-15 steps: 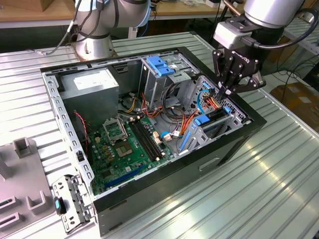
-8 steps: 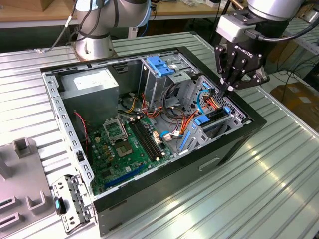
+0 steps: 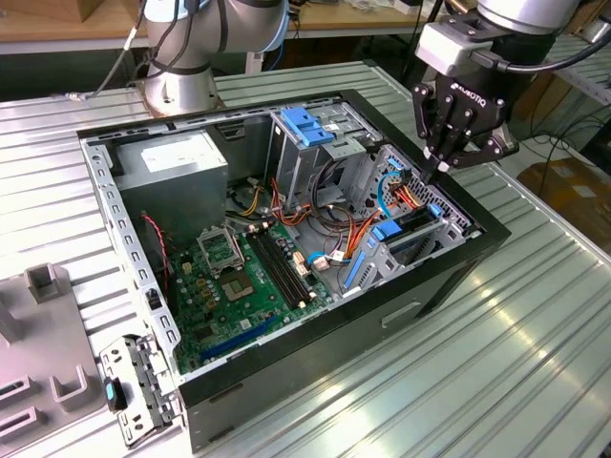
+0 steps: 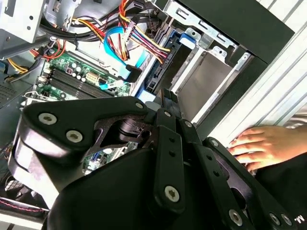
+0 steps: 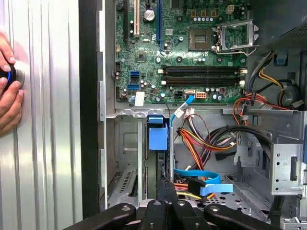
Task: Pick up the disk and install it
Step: 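Insert the second disk wire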
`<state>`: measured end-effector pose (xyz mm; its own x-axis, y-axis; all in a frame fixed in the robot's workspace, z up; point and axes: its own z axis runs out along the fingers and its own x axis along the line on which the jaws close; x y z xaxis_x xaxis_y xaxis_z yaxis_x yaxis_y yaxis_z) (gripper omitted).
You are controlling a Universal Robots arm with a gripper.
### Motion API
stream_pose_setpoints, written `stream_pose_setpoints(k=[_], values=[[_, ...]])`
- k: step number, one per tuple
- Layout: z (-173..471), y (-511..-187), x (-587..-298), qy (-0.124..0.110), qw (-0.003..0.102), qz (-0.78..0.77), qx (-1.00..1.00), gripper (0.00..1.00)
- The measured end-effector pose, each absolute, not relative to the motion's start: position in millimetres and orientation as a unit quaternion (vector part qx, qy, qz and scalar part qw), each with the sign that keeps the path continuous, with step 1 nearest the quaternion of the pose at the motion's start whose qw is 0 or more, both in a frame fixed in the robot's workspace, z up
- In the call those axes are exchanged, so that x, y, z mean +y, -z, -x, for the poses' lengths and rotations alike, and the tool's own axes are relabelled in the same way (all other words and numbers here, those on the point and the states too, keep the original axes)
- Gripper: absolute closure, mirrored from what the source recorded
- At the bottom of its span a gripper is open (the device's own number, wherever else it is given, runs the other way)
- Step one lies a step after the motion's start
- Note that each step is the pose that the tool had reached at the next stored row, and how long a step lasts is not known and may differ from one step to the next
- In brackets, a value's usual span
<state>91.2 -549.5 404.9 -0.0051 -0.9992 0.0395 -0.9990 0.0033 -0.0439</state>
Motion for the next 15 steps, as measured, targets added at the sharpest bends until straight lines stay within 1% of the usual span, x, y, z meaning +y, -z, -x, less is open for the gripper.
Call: stream_pose_setpoints(k=[1, 2, 5, 6, 7, 8, 11, 13, 14, 15], values=[[-91.2, -404.9, -537.5, 0.044, -0.014, 0.705, 0.707, 0.89], [-91.2, -404.6, -525.7, 0.035, -0.025, 0.706, 0.707, 0.89], [-92.7, -404.1, -516.7, 0.024, -0.037, 0.706, 0.707, 0.89], [-93.6, -403.9, -512.4, 0.024, -0.039, 0.706, 0.707, 0.89], [-94.1, -403.5, -509.7, 0.027, -0.042, 0.706, 0.706, 0.89], [-94.9, -402.5, -503.9, 0.032, -0.048, 0.706, 0.706, 0.89], [-96.7, -399.8, -495.0, 0.04, -0.057, 0.705, 0.706, 0.89], [-99.1, -396.9, -487.2, 0.049, -0.067, 0.705, 0.705, 0.89], [-99.1, -395.9, -483.7, 0.057, -0.076, 0.704, 0.704, 0.89], [-99.2, -395.4, -481.9, 0.062, -0.08, 0.703, 0.704, 0.89]])
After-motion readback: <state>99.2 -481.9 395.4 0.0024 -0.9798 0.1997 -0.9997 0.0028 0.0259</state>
